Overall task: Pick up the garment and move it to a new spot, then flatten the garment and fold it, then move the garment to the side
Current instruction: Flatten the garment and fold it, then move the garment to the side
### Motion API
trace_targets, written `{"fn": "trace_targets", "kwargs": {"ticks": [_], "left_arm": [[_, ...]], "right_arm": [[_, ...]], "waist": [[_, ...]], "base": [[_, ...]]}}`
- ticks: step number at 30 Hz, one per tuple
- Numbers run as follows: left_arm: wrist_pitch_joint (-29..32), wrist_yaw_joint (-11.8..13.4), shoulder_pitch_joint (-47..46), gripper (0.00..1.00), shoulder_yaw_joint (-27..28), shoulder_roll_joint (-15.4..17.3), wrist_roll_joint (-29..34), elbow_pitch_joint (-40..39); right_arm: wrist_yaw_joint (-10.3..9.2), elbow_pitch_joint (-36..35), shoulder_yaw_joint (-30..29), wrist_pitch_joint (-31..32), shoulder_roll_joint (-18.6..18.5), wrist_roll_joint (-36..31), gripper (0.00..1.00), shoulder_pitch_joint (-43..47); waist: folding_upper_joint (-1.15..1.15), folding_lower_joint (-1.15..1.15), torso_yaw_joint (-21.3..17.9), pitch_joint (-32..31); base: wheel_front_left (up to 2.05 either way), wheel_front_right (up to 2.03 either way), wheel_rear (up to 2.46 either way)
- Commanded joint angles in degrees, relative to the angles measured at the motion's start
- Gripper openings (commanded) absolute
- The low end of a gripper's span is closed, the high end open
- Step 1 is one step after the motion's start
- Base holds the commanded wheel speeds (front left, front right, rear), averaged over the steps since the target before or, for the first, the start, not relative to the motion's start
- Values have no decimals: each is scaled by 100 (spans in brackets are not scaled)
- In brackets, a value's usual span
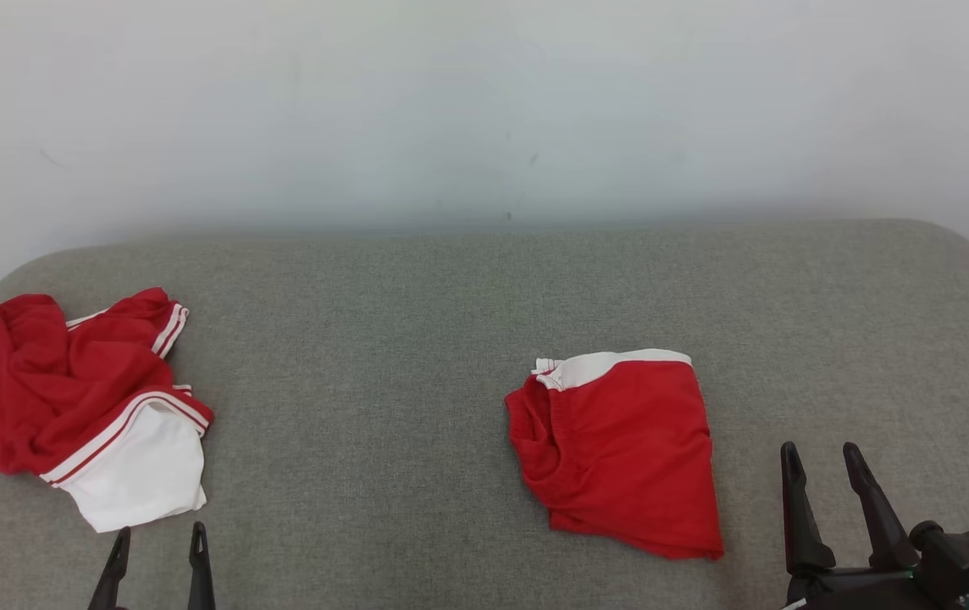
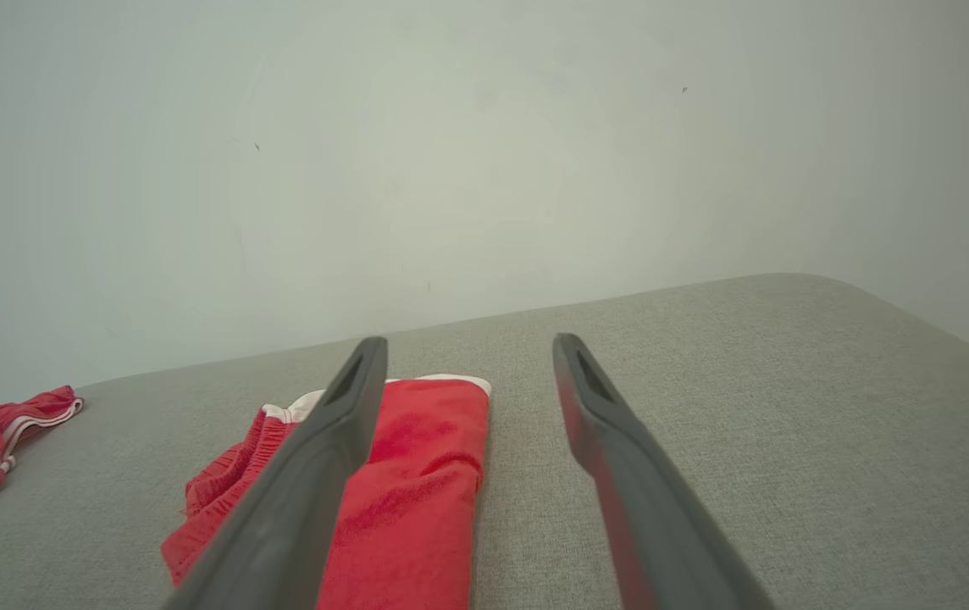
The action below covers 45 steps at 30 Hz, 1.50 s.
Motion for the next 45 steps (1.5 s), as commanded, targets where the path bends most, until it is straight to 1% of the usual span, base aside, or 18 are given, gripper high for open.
{"fn": "trace_targets", "kwargs": {"ticks": [1, 5, 11, 21, 28, 33, 45], "left_arm": [[-18, -66, 16, 100, -53, 42, 38, -2], [-18, -115, 62, 100, -97, 80, 43, -12], [-18, -203, 100, 100, -205, 150, 75, -96], [-18, -355, 178, 100, -313, 284, -69, -203], [-18, -386, 178, 100, -319, 325, -130, -227], [-18, -337, 169, 100, -276, 290, -98, -211], [-18, -325, 205, 100, -193, 230, -105, -209]], "right_arm": [[-13, -23, -32, -6, 75, -16, 100, 89], [-13, -22, -73, -7, 145, -87, 100, 129], [-13, -22, -64, -7, 144, -279, 100, 160], [-13, -85, -112, -7, 190, -409, 100, 155], [-13, -73, -105, -7, 226, -458, 100, 179], [-13, -41, -131, -7, 239, -470, 100, 175], [-13, 21, -136, -7, 229, -482, 100, 184]], "waist": [[0, 0, 14, -15], [0, 0, 39, -44], [0, 0, 90, -77], [0, 0, 154, -83], [0, 0, 161, -81], [0, 0, 166, -78], [0, 0, 174, -84]], "base": [[0, 0, 0], [0, 0, 0], [0, 0, 0], [0, 0, 0], [0, 0, 0], [0, 0, 0], [0, 0, 0]]}}
